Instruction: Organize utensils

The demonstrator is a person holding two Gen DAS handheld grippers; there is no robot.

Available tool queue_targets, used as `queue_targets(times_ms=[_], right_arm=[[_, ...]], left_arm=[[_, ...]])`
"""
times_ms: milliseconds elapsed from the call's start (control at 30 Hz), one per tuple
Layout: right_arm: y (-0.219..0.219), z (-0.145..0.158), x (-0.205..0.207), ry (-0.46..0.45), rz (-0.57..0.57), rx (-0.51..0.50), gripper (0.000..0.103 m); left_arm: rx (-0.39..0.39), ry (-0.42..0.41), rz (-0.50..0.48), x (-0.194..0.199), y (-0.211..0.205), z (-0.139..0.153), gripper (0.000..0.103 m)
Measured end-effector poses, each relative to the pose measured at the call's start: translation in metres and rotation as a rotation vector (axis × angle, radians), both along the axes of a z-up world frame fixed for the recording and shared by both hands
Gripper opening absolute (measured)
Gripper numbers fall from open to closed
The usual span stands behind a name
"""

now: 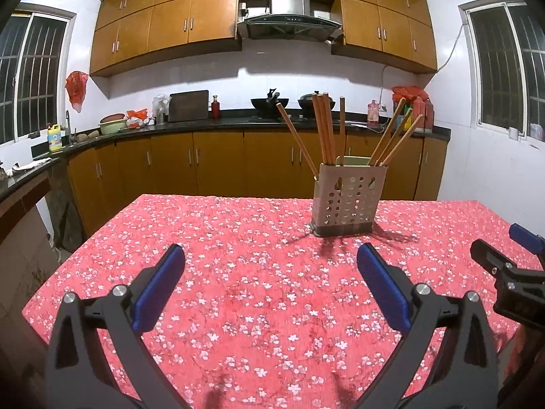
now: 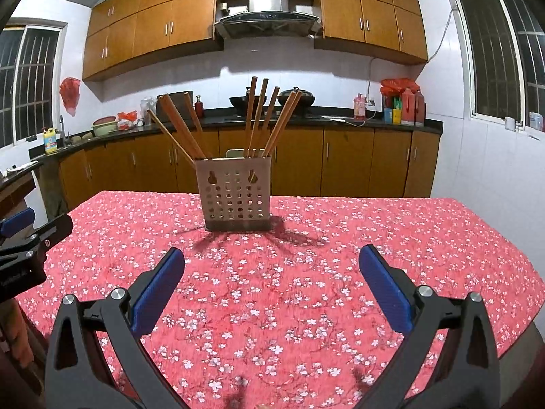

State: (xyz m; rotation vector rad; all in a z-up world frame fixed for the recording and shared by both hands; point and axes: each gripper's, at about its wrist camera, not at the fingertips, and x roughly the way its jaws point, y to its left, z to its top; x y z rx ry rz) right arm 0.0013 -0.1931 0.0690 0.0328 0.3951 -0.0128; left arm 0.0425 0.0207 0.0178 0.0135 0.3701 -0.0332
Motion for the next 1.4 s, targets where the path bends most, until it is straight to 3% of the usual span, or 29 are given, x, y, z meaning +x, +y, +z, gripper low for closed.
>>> queue_targets(times_ms=[1400], right_arm=[[-0.002, 0.0, 0.0, 0.006, -0.01, 0.002, 0.101]], left_arm=[[-0.001, 0.013, -0.009, 0.003, -0.009, -0.011, 0.099]])
